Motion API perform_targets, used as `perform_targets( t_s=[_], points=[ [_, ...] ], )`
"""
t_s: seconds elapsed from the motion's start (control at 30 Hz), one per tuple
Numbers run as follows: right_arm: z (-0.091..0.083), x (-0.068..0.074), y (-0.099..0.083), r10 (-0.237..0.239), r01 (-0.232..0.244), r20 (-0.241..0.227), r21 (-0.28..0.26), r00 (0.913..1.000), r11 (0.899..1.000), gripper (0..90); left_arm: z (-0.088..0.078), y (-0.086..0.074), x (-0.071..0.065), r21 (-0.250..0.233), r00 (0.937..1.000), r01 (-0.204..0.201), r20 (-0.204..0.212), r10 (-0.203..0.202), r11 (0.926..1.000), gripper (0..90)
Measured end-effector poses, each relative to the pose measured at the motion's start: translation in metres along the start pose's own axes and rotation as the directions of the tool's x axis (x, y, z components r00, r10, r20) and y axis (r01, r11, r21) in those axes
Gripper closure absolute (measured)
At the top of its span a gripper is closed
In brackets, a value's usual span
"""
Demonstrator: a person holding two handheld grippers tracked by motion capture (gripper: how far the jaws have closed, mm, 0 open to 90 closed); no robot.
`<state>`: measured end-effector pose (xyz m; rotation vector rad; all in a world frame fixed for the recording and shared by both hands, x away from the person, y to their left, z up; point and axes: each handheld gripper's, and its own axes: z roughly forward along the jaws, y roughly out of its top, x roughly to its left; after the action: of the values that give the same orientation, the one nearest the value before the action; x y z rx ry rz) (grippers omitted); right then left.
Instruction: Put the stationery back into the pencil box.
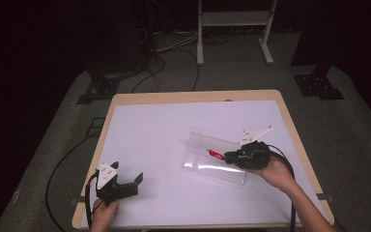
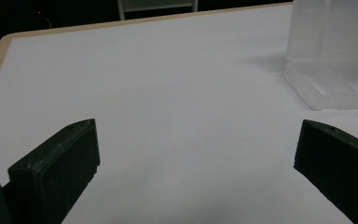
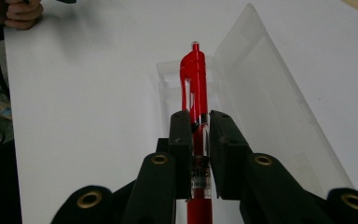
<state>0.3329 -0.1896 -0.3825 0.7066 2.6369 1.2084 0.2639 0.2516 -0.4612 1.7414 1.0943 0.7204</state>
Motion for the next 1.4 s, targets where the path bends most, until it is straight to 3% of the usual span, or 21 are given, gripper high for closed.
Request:
perform_targets(
  t_s=[0.9, 1.4],
  points=[
    [0.026, -0.012, 0.0, 0.02, -0.019, -0.02, 0.024, 0.9996, 1.0, 78.8, 0.0, 0.0, 0.0, -0.002, 1.0, 0.006, 0.0, -0.006, 1.0, 0.0],
    [0.045, -0.016, -0.008, 0.029, -0.027, -0.037, 0.064, 0.9989, 0.998, 78.8, 0.0, 0.0, 0.0, -0.004, 1.0, 0.002, -0.002, -0.002, 1.0, 0.0]
  ],
)
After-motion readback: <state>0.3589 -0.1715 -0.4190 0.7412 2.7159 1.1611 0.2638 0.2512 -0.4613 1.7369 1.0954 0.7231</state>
